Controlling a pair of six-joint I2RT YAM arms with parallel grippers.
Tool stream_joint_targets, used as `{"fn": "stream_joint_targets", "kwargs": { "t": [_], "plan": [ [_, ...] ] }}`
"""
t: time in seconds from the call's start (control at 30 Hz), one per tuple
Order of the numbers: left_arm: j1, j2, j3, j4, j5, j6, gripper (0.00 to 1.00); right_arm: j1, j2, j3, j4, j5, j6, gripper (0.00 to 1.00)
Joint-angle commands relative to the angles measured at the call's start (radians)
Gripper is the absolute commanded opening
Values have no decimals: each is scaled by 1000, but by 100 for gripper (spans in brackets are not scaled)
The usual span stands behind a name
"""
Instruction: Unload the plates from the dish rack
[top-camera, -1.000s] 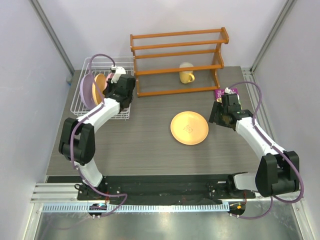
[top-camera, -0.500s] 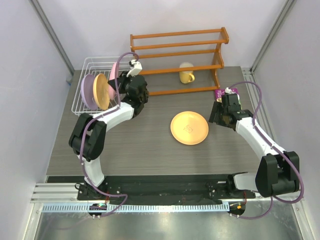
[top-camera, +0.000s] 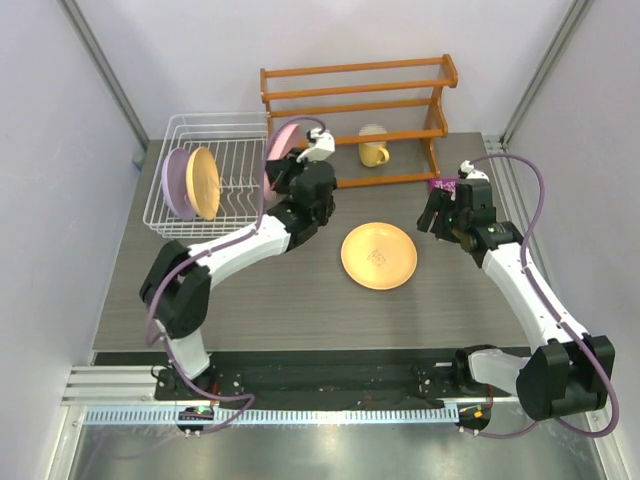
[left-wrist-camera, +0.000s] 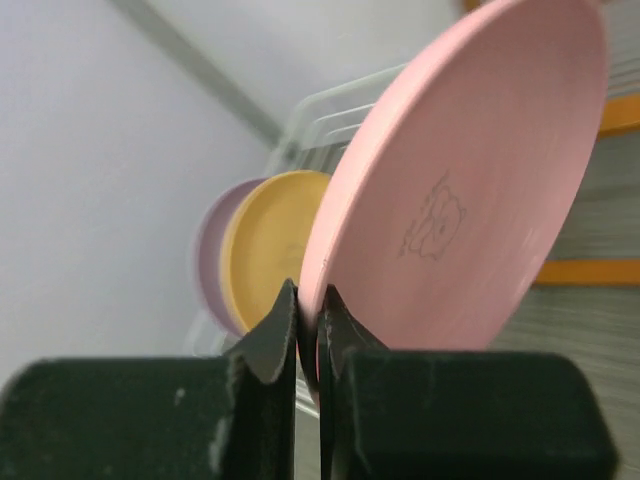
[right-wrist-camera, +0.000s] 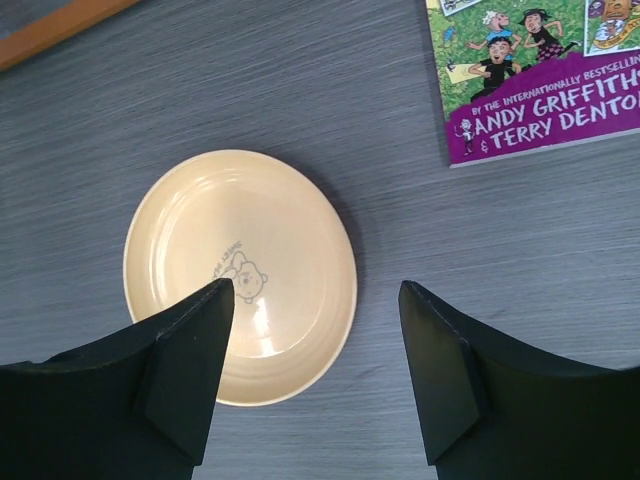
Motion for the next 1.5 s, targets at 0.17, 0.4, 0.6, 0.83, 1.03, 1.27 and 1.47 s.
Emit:
{"fn": "stream_joint_targets", "kwargs": {
  "t": [0.17, 0.4, 0.6, 0.83, 1.03, 1.27, 1.47],
  "plan": [
    [-11, -192, 151, -809, 684, -930, 0, 38, -26, 36, 108, -152, 63, 73],
    [23, -226, 85, -794, 952, -1124, 0, 147, -9, 13, 292, -184, 124, 78],
    [51, -263, 41, -774, 1098, -1208, 0, 196, 51, -7, 375, -152, 137, 78],
    [74, -314, 7, -754, 1178, -1234, 0, 196, 88, -27, 380, -103, 131, 78],
    [98, -346, -16, -737, 1237, -1256, 0, 196, 104, -40, 381, -78, 122, 63],
    [138, -366, -73, -699, 1309, -1283, 2, 190, 101, -46, 446, -161, 102, 2],
    [175, -409, -163, -619, 1345, -1303, 74, 163, 74, -61, 461, -160, 131, 1]
  ]
}}
